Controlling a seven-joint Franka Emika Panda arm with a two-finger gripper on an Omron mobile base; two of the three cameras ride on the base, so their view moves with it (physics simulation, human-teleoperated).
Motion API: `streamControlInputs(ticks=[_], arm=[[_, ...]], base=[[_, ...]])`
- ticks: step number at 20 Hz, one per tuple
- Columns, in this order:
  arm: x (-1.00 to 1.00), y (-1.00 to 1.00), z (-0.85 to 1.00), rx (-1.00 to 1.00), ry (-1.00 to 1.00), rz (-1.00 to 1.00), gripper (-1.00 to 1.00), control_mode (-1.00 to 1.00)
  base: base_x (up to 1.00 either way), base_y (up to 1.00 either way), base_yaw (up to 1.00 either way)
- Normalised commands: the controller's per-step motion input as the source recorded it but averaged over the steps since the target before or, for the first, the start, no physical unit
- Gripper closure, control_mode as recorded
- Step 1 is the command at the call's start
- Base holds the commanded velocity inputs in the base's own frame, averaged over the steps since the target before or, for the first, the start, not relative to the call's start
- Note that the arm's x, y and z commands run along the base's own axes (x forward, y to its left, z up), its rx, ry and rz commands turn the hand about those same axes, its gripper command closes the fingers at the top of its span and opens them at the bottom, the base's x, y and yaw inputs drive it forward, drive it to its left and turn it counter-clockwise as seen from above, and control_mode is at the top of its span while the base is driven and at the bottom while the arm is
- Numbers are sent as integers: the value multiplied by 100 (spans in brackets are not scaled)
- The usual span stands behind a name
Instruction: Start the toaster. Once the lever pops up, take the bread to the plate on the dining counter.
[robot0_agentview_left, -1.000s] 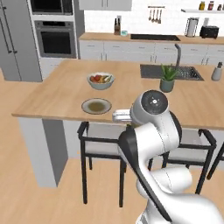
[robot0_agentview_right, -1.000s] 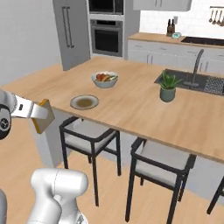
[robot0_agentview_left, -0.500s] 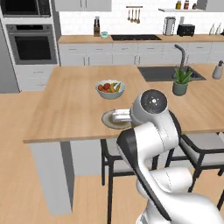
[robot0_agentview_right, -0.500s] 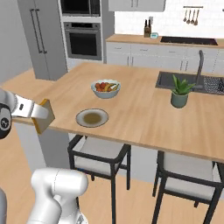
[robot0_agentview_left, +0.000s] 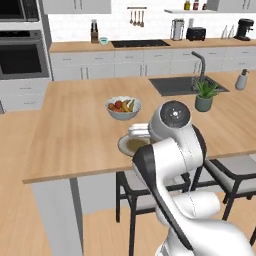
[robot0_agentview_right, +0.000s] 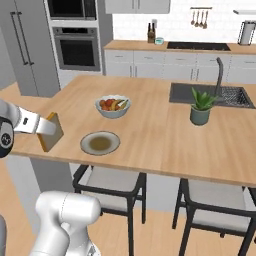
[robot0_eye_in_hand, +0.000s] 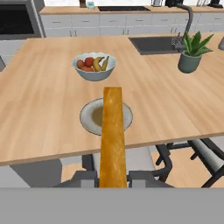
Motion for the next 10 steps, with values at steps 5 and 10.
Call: streamControlInputs(ticks=[5, 10], arm=[[0, 0, 0, 0, 0, 0, 100, 100], [17, -19, 0, 0, 1, -6, 100, -100]], base=[[3, 0, -9], [0, 0, -1]])
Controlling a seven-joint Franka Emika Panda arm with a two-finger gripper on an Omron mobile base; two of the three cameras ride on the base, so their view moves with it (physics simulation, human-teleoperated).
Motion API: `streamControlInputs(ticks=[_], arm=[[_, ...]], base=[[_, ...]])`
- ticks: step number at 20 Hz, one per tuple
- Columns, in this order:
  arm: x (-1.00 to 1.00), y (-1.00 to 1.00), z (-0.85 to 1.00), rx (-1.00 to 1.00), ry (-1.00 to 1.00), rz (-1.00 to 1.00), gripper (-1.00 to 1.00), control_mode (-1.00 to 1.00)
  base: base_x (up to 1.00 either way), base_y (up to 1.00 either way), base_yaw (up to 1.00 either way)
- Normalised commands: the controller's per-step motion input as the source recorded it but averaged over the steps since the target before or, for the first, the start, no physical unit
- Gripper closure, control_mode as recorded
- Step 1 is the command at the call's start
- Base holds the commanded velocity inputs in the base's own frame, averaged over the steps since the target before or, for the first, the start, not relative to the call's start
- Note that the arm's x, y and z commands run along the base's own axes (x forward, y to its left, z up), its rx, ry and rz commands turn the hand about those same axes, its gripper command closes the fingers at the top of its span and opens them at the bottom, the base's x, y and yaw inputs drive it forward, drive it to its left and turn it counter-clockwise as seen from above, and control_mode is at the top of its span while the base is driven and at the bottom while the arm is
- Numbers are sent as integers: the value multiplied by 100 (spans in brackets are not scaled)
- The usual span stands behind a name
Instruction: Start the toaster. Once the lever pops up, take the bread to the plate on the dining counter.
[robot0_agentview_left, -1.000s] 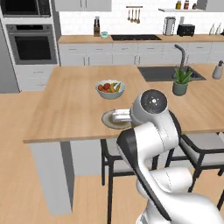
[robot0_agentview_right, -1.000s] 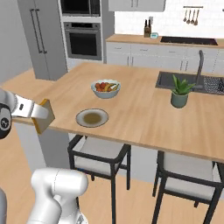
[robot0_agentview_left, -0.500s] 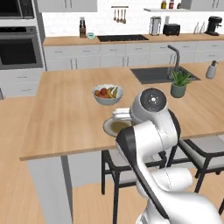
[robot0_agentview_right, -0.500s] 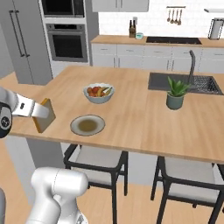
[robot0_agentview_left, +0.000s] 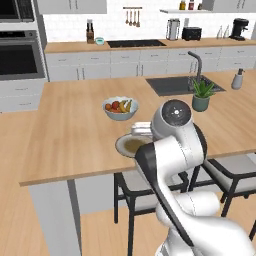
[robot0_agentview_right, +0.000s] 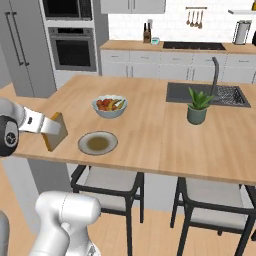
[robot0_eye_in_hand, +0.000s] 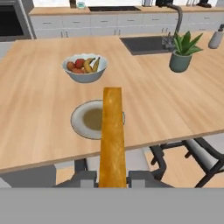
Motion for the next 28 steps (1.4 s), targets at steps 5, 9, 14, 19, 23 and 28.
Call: streamControlInputs(ticks=[5, 9, 14, 19, 23, 28], arm=[[88, -49, -4, -12, 17, -20, 100, -100], [100, -14, -42, -20, 31, -15, 100, -100], [100, 6, -63, -30, 26, -2, 100, -100], [100, 18, -61, -26, 16, 0, 100, -100], [74, 14, -92, -8, 3, 0, 100, -100], [25, 12, -64, 2, -4, 14, 100, -100]], base=[[0, 0, 0], [0, 0, 0], [0, 0, 0], [0, 0, 0], [0, 0, 0], [0, 0, 0]])
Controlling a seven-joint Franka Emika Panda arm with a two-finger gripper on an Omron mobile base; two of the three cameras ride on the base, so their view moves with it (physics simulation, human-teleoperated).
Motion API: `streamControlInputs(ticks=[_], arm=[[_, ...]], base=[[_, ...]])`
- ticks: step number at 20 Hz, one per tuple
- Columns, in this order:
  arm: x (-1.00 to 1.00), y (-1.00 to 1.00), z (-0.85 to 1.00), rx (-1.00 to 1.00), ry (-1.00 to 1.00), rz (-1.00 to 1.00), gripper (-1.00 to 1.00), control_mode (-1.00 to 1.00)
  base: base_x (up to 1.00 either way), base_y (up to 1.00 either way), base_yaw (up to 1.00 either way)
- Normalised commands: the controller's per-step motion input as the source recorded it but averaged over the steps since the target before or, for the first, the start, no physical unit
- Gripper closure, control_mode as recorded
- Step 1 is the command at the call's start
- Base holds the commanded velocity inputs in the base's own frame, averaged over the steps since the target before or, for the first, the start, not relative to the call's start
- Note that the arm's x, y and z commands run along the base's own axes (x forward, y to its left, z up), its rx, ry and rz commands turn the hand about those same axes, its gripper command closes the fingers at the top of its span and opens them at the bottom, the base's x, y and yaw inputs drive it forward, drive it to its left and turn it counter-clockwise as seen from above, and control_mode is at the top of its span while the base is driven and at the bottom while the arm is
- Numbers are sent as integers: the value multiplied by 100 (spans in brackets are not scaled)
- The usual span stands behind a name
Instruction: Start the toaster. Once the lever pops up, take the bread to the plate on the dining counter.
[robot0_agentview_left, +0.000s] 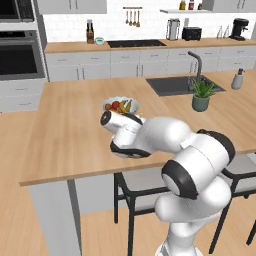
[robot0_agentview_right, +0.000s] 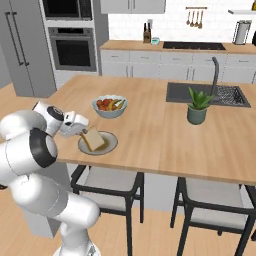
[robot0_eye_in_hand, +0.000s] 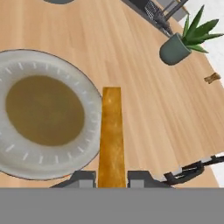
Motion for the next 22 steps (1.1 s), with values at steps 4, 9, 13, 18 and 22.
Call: streamControlInputs(ticks=[4, 9, 13, 18, 22], arm=[[17, 0, -35, 8, -8, 21, 100, -100], [20, -1, -21, 4, -7, 13, 100, -100], [14, -10, -6, 5, -6, 3, 100, -100], [41, -6, 0, 4, -1, 0, 100, -100], [29, 0, -4, 2, 0, 0, 100, -100]], base=[[0, 0, 0], [0, 0, 0], [0, 0, 0], [0, 0, 0], [0, 0, 0]])
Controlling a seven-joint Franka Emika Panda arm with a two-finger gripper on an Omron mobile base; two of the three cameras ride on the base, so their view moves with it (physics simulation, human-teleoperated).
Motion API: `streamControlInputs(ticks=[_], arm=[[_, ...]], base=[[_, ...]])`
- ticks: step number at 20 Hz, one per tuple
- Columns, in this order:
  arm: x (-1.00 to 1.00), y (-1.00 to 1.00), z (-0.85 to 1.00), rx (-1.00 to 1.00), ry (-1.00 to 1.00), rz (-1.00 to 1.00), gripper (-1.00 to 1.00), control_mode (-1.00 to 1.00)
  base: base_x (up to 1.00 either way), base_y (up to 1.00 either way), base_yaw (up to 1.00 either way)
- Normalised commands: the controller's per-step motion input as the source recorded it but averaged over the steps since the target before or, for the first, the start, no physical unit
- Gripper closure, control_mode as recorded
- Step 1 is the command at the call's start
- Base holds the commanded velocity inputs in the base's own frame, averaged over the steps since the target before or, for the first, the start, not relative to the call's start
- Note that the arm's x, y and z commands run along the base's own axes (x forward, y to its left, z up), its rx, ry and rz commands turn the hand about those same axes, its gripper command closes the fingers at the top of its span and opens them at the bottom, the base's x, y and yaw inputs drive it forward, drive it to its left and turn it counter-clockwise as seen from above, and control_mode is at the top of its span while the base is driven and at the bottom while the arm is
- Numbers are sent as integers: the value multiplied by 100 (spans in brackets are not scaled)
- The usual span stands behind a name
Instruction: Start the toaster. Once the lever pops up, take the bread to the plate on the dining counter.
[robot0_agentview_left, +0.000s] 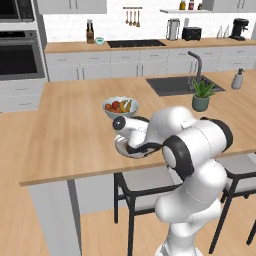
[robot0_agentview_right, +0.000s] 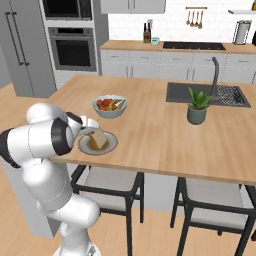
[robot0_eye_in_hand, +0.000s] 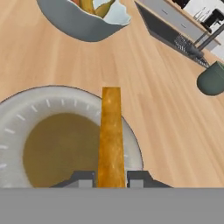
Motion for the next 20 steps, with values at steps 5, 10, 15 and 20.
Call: streamControlInputs(ticks=[5, 10, 15, 20], arm=[[7, 0, -18, 0, 0, 0, -100, -100], [19, 0, -1, 1, 0, -2, -100, -100], [25, 0, 3, 2, 0, -5, -100, -100], [-16, 0, 27, 5, 0, -2, -100, -100]], base=[[0, 0, 0], [0, 0, 0], [0, 0, 0], [0, 0, 0]])
